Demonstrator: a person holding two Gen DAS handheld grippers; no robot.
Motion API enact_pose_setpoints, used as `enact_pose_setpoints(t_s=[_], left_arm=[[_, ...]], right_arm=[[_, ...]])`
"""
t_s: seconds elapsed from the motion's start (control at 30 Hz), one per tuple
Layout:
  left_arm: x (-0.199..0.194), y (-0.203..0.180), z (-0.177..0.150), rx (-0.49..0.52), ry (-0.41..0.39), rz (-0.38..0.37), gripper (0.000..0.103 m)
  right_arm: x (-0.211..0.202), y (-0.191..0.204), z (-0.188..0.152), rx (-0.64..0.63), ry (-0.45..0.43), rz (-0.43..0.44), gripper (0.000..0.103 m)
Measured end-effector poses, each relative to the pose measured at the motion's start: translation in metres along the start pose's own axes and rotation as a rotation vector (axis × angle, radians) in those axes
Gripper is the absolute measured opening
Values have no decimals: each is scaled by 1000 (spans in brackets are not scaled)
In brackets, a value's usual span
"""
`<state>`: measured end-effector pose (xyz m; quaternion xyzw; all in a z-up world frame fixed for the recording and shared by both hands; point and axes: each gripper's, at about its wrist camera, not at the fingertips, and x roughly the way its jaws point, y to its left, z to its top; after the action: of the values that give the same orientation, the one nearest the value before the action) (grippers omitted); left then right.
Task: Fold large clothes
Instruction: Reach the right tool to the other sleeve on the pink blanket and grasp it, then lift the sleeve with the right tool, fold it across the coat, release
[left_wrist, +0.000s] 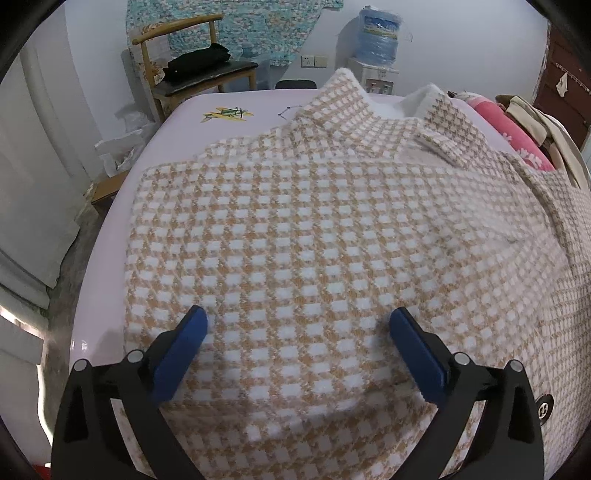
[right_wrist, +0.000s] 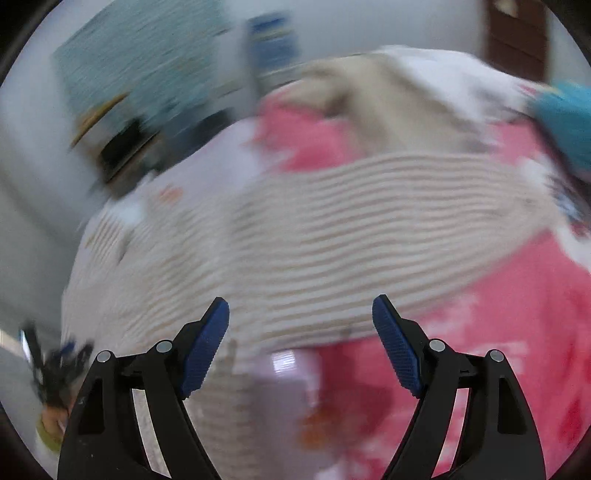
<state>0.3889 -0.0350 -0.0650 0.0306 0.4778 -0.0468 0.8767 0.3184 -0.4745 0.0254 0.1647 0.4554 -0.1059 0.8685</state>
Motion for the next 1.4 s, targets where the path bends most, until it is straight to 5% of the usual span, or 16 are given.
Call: enact_pose_setpoints(t_s=[0.17, 0.3, 0.57, 0.87, 0.93, 1.03, 1.4], left_arm=[[0, 1, 1, 0, 4, -2, 97], [0, 1, 1, 4, 4, -7, 97], [-1, 0, 0, 6, 4, -7, 97], [0, 0, 1, 5, 6, -6, 97], [0, 0, 0, 4, 6, -6, 97], [0, 0, 1, 6, 5, -6, 97], [-3, 0, 5, 17, -11, 7, 97]], right_arm=[[-18, -105, 26, 260, -52, -114, 76], [-10, -166, 33, 446, -47, -123, 76], [17, -220, 50, 603, -69, -112, 68], [52, -238, 52, 675, -72, -115, 53], [50, -235, 52, 656, -85, -122, 45], [40, -226, 54, 621, -112, -136, 17], [-83, -122, 72, 318, -389, -209, 14]])
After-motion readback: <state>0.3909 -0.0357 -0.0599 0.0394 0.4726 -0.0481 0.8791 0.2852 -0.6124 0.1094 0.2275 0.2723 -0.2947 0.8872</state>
